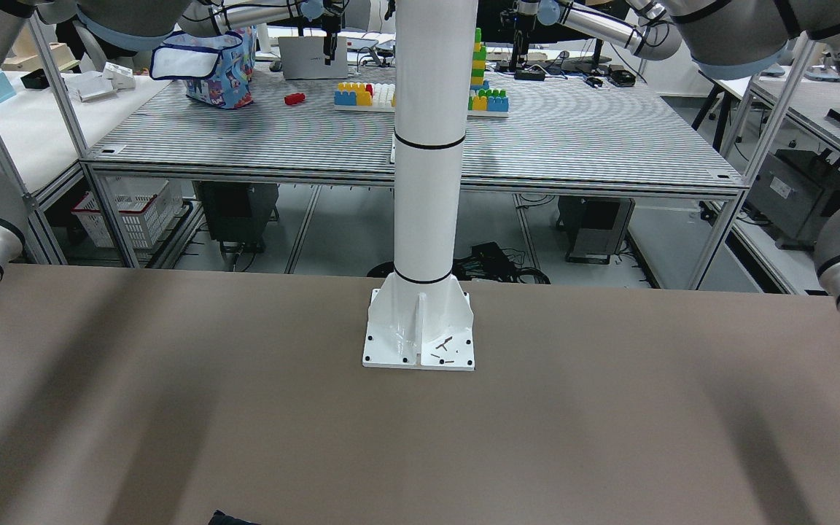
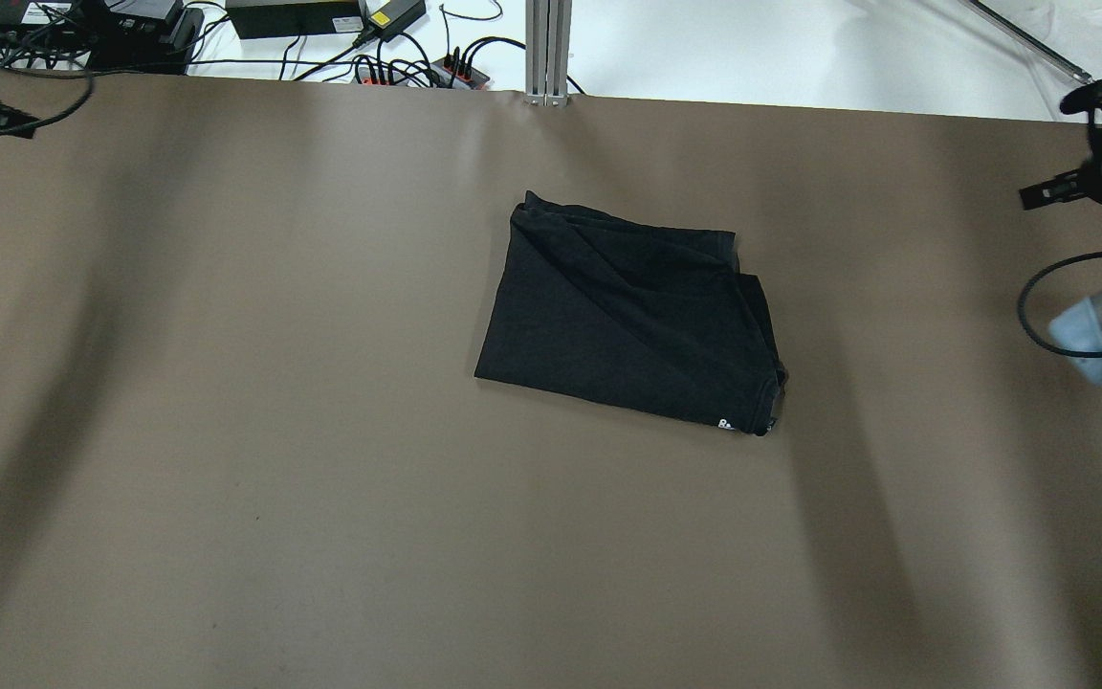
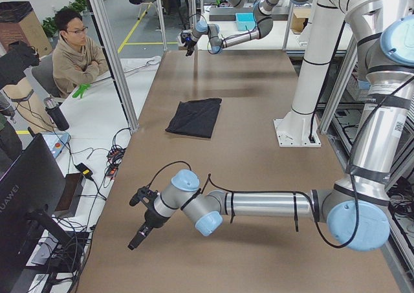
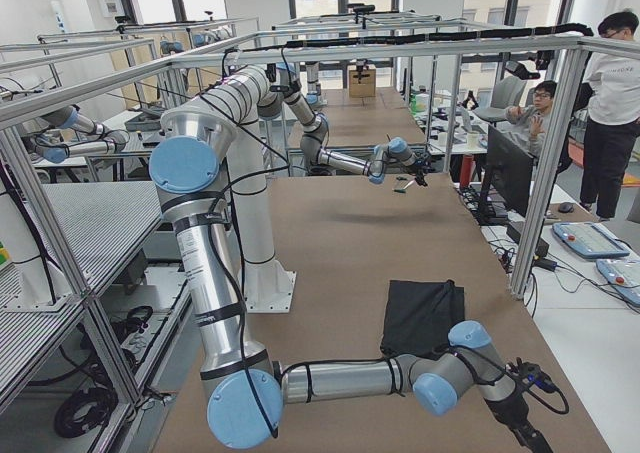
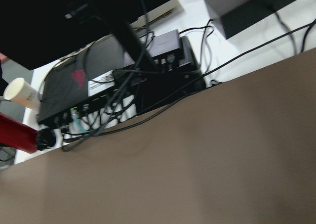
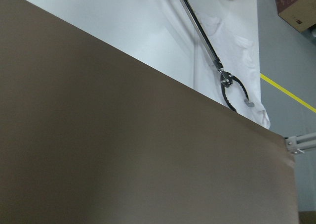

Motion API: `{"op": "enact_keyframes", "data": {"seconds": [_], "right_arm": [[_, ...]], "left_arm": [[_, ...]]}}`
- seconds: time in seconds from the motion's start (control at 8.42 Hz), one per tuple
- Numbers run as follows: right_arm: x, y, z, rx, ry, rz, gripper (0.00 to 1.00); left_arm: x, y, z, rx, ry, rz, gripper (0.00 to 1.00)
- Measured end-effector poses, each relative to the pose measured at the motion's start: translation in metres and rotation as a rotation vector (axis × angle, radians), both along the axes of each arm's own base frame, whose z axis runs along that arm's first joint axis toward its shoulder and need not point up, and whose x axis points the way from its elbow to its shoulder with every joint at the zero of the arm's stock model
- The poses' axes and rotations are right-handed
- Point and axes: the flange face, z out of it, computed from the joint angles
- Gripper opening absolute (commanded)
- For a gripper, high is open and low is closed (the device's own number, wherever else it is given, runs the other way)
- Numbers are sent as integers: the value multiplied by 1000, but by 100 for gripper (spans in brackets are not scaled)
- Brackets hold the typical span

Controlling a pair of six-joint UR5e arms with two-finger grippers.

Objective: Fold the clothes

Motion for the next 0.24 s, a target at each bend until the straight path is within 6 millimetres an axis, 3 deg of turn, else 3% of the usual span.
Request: {"op": "enact_keyframes", "data": {"seconds": [0.12, 0.24], "right_arm": [[29, 11, 17, 11, 42, -24, 95], [48, 22, 27, 27, 58, -30, 95]], "left_arm": [[-48, 18, 18, 17, -19, 20, 100], [-82, 31, 29, 30, -50, 35, 100]]}}
